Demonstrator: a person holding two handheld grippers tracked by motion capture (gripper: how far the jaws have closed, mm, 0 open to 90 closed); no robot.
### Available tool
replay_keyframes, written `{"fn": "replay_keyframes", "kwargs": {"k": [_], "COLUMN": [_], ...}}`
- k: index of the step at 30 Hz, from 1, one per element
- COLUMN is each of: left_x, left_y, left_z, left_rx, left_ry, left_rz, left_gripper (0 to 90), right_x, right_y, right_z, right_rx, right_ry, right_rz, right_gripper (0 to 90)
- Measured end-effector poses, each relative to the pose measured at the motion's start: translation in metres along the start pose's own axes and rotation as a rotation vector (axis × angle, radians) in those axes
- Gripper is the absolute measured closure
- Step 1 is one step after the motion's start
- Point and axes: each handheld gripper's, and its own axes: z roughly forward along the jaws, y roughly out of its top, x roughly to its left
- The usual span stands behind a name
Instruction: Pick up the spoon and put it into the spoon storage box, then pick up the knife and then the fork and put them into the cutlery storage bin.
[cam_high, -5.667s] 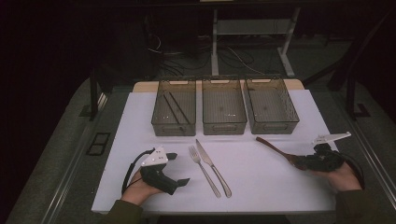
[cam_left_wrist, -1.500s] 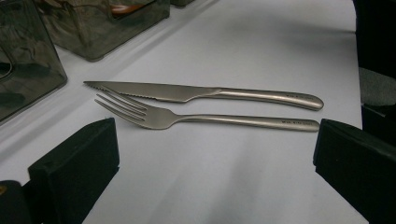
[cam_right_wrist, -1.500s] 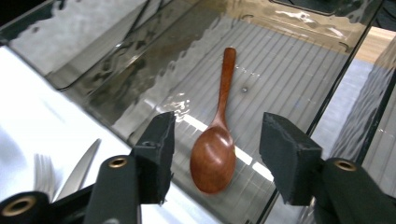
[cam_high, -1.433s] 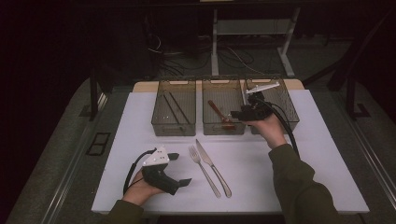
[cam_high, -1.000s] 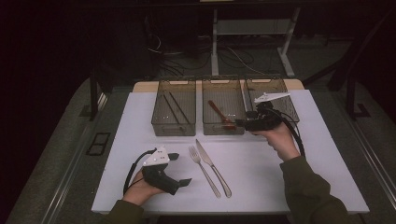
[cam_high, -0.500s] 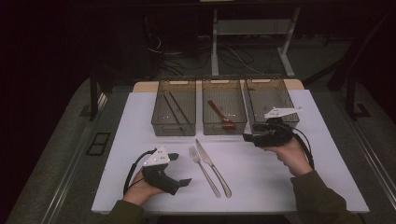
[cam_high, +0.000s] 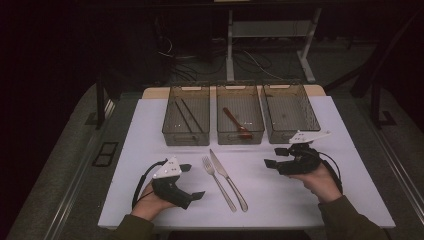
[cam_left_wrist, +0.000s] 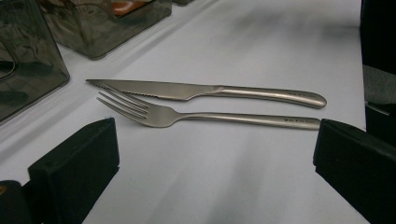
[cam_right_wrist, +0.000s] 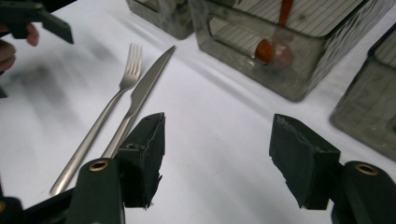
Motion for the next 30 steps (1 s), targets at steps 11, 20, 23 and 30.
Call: {"fn": "replay_keyframes", "kwargs": {"k": [11, 20, 23, 30], "left_x": [0.000, 0.000, 0.000, 0.000], "left_y": [0.000, 0.001, 0.001, 0.001], "left_z": [-0.001, -0.001, -0.001, -0.001], "left_rx": [-0.004, -0.001, 0.002, 0.002], "left_ry": [0.003, 0.005, 0.004, 0.006], "left_rz": [0.000, 0.000, 0.002, 0.000], "left_gripper": [0.0, 0.0, 0.0, 0.0], "right_x": [0.020, 0.035, 0.039, 0.051], "right_y": [-0.015, -0.024, -0.024, -0.025], "right_z": [-0.005, 0.003, 0.006, 0.016], "right_rx": [0.003, 0.057, 0.062, 0.091], "right_ry": [0.053, 0.097, 0.105, 0.140], "right_rz": [-0.016, -0.060, -0.072, -0.110], "right_gripper": [35.6, 49.8, 55.8, 74.7]}}
